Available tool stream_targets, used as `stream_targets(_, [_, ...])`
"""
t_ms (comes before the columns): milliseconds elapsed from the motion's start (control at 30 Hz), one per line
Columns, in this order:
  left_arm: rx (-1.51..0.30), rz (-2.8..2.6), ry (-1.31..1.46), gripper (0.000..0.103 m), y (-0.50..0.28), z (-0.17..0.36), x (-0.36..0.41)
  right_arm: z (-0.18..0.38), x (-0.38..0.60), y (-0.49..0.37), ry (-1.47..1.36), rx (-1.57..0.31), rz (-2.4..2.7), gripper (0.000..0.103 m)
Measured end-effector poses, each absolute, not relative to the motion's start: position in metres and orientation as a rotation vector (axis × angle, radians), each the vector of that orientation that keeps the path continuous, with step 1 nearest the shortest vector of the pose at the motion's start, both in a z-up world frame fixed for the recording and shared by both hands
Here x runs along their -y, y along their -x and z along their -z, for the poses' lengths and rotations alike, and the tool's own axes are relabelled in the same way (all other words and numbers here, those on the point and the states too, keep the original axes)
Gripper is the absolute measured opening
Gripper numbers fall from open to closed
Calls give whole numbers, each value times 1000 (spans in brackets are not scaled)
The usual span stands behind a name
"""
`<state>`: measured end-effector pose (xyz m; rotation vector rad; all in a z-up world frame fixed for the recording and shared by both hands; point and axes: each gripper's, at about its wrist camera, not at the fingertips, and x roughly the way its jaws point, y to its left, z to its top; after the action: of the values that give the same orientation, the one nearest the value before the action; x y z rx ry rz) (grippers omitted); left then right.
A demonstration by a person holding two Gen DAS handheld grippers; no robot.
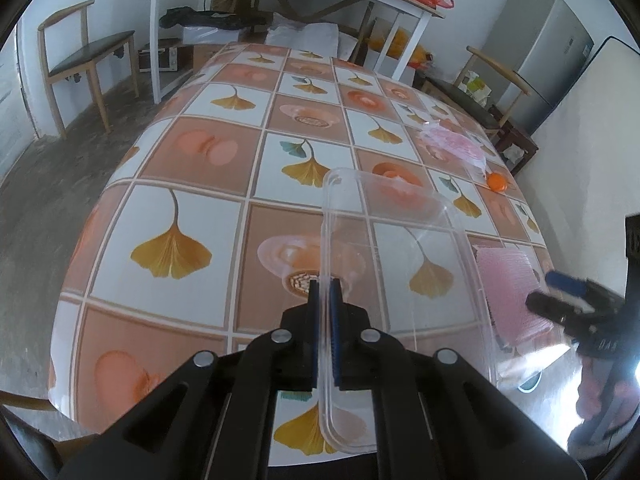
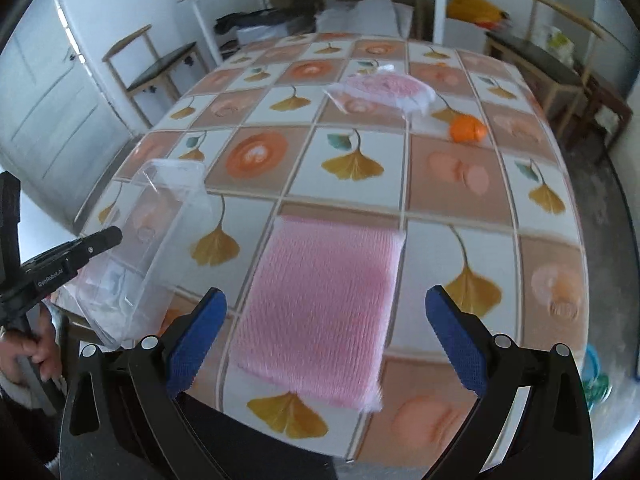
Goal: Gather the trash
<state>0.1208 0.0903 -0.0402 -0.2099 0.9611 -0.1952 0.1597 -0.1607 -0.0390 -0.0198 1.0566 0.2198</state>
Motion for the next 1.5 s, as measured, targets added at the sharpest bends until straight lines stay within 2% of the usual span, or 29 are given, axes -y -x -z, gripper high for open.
stream_targets(533, [-909, 135, 119, 6, -112, 38, -77, 65, 133, -148, 142, -1044, -104, 96])
stream_targets(600, [-904, 133, 112, 6, -111, 38, -76, 67, 133, -147, 151, -1044, -103, 94])
stream_targets(667, [-897, 132, 103, 5, -110, 37, -74, 68, 134, -147, 149, -1049, -108, 86])
stream_targets(833, [-881, 122, 83, 5, -110, 34, -72, 66, 138, -146, 132, -1046, -111, 83])
stream_targets(1500, [-845, 110, 54, 4, -108, 21, -72, 59, 145, -145, 116, -1021, -116, 81])
